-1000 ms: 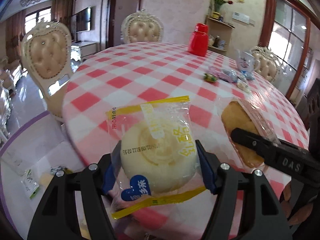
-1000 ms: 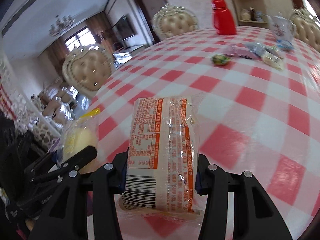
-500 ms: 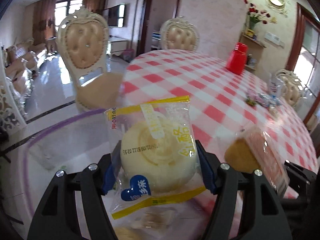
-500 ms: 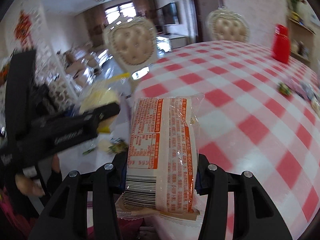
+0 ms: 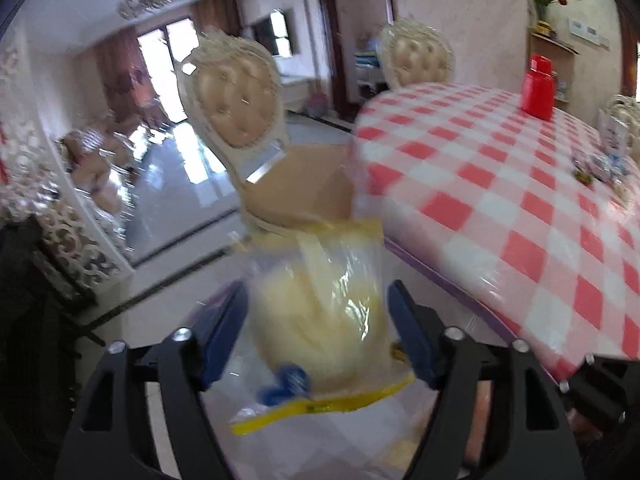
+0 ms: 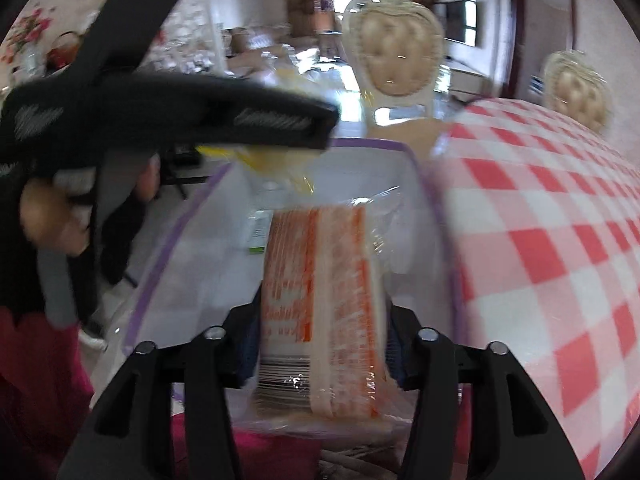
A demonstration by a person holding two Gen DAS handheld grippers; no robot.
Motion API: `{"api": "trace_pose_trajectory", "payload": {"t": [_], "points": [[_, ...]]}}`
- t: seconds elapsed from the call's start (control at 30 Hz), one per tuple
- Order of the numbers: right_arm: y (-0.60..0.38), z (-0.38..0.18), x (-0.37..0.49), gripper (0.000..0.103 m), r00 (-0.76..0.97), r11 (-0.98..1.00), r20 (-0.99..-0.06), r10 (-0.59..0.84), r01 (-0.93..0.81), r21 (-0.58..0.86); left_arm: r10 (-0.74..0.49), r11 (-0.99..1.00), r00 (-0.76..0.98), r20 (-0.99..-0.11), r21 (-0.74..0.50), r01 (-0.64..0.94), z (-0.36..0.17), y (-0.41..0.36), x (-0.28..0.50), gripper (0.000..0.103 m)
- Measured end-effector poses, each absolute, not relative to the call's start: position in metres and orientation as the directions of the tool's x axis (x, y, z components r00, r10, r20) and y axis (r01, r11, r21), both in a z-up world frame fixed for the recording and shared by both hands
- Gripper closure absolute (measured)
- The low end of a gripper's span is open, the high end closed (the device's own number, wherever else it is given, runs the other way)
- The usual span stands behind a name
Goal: Organize snacks
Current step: 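Open both grippers to release the loaf and bun into the box, then grasp the blue-wrapped snack packet with the right gripper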
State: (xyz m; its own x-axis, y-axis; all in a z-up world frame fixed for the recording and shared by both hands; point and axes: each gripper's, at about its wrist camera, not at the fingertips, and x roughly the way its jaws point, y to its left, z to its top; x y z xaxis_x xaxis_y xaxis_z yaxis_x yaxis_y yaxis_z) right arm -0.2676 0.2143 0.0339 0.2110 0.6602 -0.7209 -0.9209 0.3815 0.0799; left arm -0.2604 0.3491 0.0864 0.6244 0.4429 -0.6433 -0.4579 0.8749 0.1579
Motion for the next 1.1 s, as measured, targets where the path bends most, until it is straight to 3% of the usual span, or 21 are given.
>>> {"api": "trace_pose_trajectory", "payload": {"t": [0.13, 0.27, 0.53, 0.7, 0.87, 1.03, 1.1], "points": [[0.191, 0.053, -0.264, 0.035, 0.273, 0.414, -0.648, 0.711, -0.907, 0.072, 0.533, 0.823, 0.658, -0.533, 0.145, -0.549, 0.109, 0.346, -0.276, 0.005], [0.141, 0.066, -0.231, 0.032, 0.365, 0.53, -0.601, 0.711, -0.84, 0.117, 0.504, 0.839, 0.73, -0.46, 0.063, -0.54, 0.125, 0.32, -0.275, 0.004], [-0.048, 0.063, -0.132, 0.023, 0.647, 0.863, -0.571, 0.505, -0.402, 0.307, -0.046, 0.984, 0.871, -0.489, -0.174, -0.045, 0.126, 0.17, -0.184, 0.002], [-0.156, 0.045, -0.104, 0.022, 0.715, 0.927, -0.608, 0.345, -0.157, 0.341, -0.252, 0.96, 0.807, -0.534, -0.245, 0.137, 0.097, 0.067, -0.088, 0.002], [-0.239, 0.039, -0.063, 0.022, 0.741, 0.925, -0.624, 0.248, 0.01, 0.38, -0.253, 0.954, 0.745, -0.617, -0.287, 0.087, 0.057, 0.01, 0.012, 0.002], [-0.297, 0.041, -0.007, 0.021, 0.767, 0.909, -0.62, 0.165, 0.126, 0.397, -0.215, 0.939, 0.775, -0.594, -0.344, -0.003, 0.046, -0.018, 0.089, 0.002], [-0.315, 0.04, 0.021, 0.016, 0.778, 0.897, -0.609, 0.153, 0.149, 0.416, -0.198, 0.925, 0.801, -0.565, -0.378, -0.038, 0.046, -0.022, 0.114, 0.002]]}}
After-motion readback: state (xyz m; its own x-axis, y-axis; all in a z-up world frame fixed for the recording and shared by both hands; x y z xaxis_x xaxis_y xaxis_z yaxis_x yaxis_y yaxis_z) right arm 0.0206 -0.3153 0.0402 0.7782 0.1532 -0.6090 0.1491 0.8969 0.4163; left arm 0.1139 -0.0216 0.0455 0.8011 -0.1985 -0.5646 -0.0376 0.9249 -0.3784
